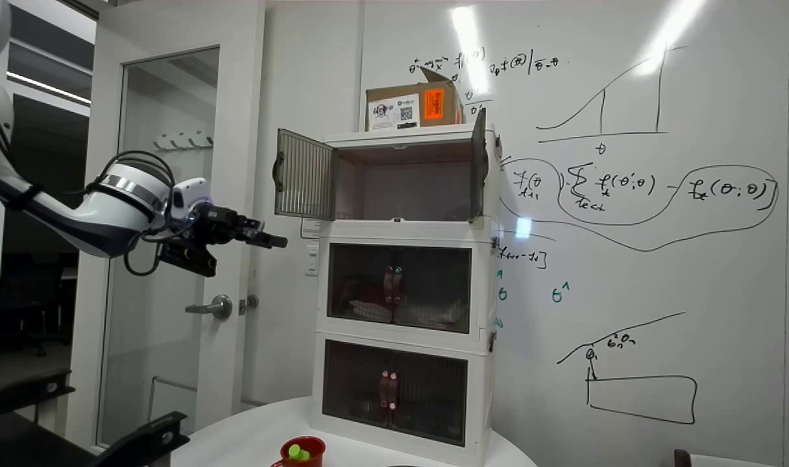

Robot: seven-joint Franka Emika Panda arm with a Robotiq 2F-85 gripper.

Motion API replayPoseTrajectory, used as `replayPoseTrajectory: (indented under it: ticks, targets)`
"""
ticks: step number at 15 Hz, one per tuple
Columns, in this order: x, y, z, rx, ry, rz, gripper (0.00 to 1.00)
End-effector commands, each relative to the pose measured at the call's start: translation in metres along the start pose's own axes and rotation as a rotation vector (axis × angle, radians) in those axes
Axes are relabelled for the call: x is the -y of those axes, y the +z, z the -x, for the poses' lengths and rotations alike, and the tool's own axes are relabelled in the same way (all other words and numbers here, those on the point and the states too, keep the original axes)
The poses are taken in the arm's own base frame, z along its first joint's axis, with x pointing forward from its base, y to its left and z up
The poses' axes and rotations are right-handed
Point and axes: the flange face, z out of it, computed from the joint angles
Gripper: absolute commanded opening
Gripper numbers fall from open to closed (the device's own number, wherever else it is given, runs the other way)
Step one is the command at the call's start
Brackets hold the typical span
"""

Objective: Open the door to the top compartment

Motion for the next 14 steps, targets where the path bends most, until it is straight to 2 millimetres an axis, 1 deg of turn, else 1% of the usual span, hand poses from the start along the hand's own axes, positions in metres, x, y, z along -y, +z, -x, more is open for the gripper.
replayPoseTrajectory:
  ticks: [1,4,7,9,14]
  targets:
    - [0.027,0.041,-0.026,-0.047,-0.040,-0.079,1.00]
    - [0.052,0.078,-0.043,-0.053,-0.077,-0.154,1.00]
    - [0.072,0.107,-0.046,-0.050,-0.126,-0.209,1.00]
    - [0.082,0.117,-0.041,-0.048,-0.173,-0.252,1.00]
    - [0.086,0.127,-0.025,-0.046,-0.231,-0.275,1.00]
